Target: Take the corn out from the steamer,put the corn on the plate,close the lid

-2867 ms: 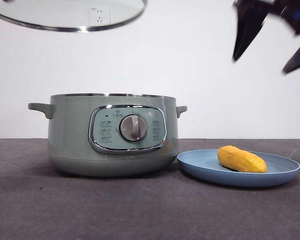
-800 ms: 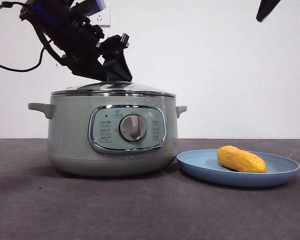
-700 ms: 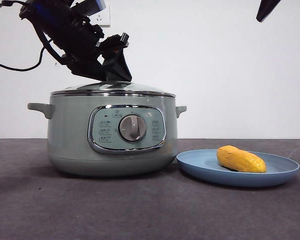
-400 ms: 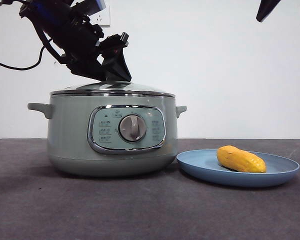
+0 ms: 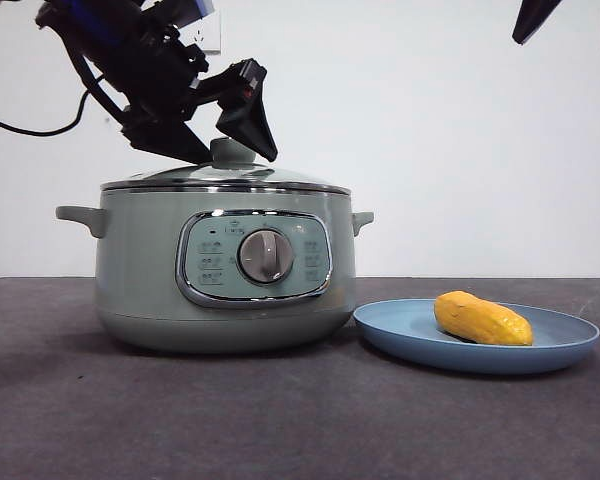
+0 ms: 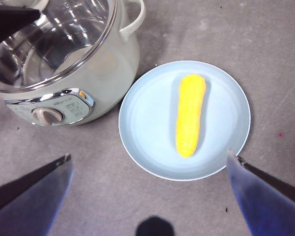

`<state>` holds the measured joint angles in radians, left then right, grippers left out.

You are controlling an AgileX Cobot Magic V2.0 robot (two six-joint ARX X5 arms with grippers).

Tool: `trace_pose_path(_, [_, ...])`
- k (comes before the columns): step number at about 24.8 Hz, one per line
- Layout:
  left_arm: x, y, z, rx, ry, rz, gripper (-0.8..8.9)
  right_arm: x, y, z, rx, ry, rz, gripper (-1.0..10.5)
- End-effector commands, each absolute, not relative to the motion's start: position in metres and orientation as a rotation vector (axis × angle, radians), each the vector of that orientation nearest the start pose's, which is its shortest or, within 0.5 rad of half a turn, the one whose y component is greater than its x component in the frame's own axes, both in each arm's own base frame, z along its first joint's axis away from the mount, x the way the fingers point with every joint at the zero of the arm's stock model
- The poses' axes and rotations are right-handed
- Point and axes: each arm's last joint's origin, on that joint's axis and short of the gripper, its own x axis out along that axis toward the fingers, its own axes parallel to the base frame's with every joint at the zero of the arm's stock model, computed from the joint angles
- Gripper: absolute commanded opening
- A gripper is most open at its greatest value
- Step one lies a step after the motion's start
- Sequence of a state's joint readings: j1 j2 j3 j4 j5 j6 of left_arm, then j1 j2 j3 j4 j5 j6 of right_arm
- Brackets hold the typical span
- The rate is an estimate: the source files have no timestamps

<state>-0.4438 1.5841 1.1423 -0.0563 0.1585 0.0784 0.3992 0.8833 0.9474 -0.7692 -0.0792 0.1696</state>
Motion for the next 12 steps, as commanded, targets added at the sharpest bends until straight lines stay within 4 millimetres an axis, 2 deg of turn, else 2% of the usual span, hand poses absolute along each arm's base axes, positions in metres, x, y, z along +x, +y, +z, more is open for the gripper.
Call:
trace_pose_path(1, [0.313,-0.154,0.277,0.145,0.462,-0.611,4.72,0.153,0.067,0.319,0.051,0.741,0.398,5.4])
trace_pose_path(6, [0.298,-0.148,0.297,0.141,0.433,-0.612,4.72,0.153,0.067,0.319,0.041,0.739,0.401,5.4])
trace_pose_path(12, [0.266,-0.132,0.326,0.139,0.441,-0.617,4.72,0.152,0.067,0.319,0.007,0.733,0.417,5.4])
